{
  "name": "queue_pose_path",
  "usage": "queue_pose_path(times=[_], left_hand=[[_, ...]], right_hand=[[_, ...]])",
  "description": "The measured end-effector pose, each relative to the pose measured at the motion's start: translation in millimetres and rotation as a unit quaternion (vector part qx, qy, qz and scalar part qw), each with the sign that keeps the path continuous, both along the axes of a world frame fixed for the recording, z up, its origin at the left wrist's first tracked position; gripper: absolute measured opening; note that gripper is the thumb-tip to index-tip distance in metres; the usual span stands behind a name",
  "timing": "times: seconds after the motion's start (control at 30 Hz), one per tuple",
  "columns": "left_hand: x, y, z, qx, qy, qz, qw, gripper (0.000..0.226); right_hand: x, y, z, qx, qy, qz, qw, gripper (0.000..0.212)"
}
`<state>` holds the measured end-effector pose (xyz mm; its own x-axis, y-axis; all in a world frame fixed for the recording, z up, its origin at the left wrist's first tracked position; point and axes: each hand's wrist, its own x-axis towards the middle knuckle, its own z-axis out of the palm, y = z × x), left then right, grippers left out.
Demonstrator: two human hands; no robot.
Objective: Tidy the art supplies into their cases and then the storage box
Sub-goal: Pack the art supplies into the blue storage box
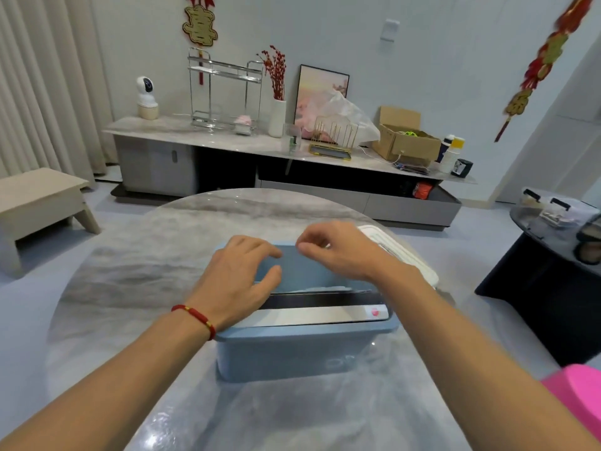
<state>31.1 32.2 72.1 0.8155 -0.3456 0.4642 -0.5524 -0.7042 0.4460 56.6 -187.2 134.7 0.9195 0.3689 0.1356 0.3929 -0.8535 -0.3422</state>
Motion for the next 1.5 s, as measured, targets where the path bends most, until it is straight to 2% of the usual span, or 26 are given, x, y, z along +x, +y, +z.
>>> queue_pose_path(times=[0.1,0.17,0.23,0.33,0.4,0.53,0.63,0.73,0.8,0.83,0.9,0.97,1.03,1.1,1.17,1.23,1.27,1.33,1.37,1.43,1.47,1.5], left_hand=[[-2.5,-4.4,-2.8,0.087,-0.021,-0.033,0.995,0.045],[-5.0,-7.1,-2.5,0.12,-0.029,-0.044,0.991,0.047],[-4.5,-7.5,-2.3,0.119,-0.026,-0.047,0.992,0.048],[-1.9,-7.2,-0.6,0.104,-0.012,-0.044,0.994,0.05],[-1.3,-7.3,0.4,0.1,0.001,-0.04,0.994,0.051],[-2.7,-8.0,1.4,0.107,0.011,-0.033,0.994,0.052],[-1.6,-7.5,1.6,0.082,0.03,-0.021,0.996,0.048],[1.8,-5.7,1.5,0.065,0.074,0.022,0.995,0.045],[2.2,-6.4,1.1,0.096,0.111,0.055,0.988,0.042],[1.9,-7.2,1.0,0.117,0.121,0.062,0.984,0.038],[-0.2,-8.2,2.8,0.143,0.127,0.063,0.98,0.034],[-0.4,-8.2,3.8,0.13,0.122,0.055,0.982,0.039],[0.8,-7.4,4.5,0.103,0.128,0.045,0.985,0.045],[2.0,-7.5,2.3,0.084,0.126,0.047,0.987,0.037],[3.3,-6.5,-0.4,0.068,0.099,0.064,0.991,0.021],[2.5,-5.9,-1.2,0.076,0.098,0.066,0.99,0.018],[1.8,-6.4,-0.6,0.094,0.109,0.059,0.988,0.021],[1.3,-7.5,0.3,0.129,0.128,0.044,0.982,0.027],[1.2,-8.3,1.1,0.142,0.134,0.04,0.98,0.029],[1.7,-9.3,2.1,0.157,0.14,0.042,0.977,0.031],[1.6,-9.6,2.5,0.157,0.143,0.045,0.976,0.035],[2.4,-9.8,3.5,0.155,0.143,0.046,0.976,0.042]], right_hand=[[-20.3,-83.3,-14.9,0.047,-0.103,-0.164,0.98,0.015],[-32.7,-146.6,-55.3,-0.039,-0.098,-0.317,0.942,0.018],[-43.8,-191.5,-110.5,-0.137,0.017,-0.411,0.901,0.027],[-53.0,-217.6,-169.2,-0.159,0.213,-0.45,0.852,0.067],[-51.3,-219.1,-182.7,-0.142,0.224,-0.459,0.848,0.08],[-61.3,-204.5,-169.4,-0.104,0.136,-0.414,0.894,0.072],[-66.0,-195.9,-135.7,0.018,0.077,-0.399,0.913,0.049],[-68.8,-174.3,-84.0,0.186,-0.03,-0.39,0.901,0.043],[-69.4,-141.6,-45.2,0.262,-0.079,-0.304,0.913,0.041],[-68.3,-120.4,-28.4,0.285,-0.075,-0.241,0.925,0.038],[-60.6,-77.1,-7.1,0.258,-0.035,-0.132,0.956,0.029],[-46.0,-40.0,-4.6,0.158,-0.003,-0.065,0.985,0.029],[-30.5,-14.7,-13.2,0.065,0.035,-0.026,0.997,0.037],[-19.4,-8.2,-21.6,0.04,0.032,-0.006,0.999,0.039],[-13.3,-23.6,-24.0,0.12,-0.011,-0.034,0.992,0.032],[-0.7,-60.6,-32.4,0.196,-0.092,-0.133,0.967,0.021],[8.4,-86.5,-43.8,0.193,-0.12,-0.201,0.953,0.018],[25.8,-142.9,-82.3,0.112,-0.088,-0.316,0.938,0.021],[29.7,-166.6,-107.3,0.061,-0.025,-0.351,0.934,0.03],[29.4,-200.0,-158.1,-0.041,0.096,-0.355,0.929,0.05],[27.6,-209.4,-178.5,-0.084,0.106,-0.341,0.93,0.054],[26.1,-212.4,-188.8,-0.099,0.078,-0.333,0.934,0.054]])
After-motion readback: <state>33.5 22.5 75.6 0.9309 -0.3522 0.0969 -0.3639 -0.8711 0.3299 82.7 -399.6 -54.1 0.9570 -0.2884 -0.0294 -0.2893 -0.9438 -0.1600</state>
